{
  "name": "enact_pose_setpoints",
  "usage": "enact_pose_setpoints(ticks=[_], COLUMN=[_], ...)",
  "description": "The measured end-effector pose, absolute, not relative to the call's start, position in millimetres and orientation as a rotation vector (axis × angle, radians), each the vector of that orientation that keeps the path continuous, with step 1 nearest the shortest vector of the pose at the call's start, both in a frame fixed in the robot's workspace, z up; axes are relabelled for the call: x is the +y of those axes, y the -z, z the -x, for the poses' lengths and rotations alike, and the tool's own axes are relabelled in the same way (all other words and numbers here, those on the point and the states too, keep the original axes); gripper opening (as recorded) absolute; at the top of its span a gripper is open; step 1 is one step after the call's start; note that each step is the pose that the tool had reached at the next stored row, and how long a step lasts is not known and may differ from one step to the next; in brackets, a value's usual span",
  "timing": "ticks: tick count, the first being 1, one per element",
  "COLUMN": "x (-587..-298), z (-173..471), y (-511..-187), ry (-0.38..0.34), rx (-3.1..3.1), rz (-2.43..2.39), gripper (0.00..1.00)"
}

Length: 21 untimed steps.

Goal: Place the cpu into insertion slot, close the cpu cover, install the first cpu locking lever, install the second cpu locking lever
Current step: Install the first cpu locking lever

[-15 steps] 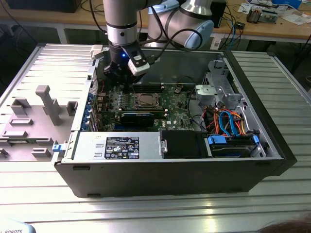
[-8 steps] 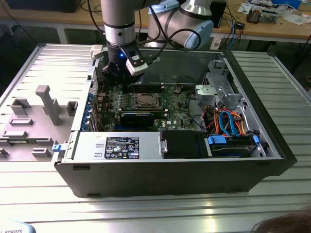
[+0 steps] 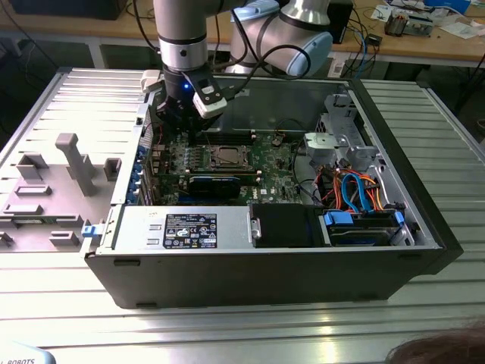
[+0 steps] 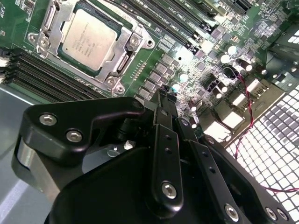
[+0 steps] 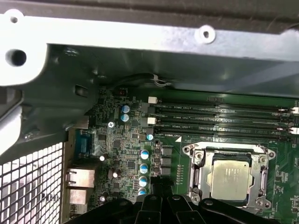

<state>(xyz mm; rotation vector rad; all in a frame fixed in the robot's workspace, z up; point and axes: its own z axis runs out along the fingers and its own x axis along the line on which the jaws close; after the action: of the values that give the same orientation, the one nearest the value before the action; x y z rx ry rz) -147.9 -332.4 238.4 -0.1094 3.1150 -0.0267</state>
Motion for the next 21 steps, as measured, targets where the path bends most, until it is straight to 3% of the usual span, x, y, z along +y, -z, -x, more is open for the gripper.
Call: enact_pose_setpoints(ticks=[21], x=[-332.4], z=[166.2], y=[-238.4], ry=[0.027], rx=[3.115], rz=[0.11], gripper=[0.11])
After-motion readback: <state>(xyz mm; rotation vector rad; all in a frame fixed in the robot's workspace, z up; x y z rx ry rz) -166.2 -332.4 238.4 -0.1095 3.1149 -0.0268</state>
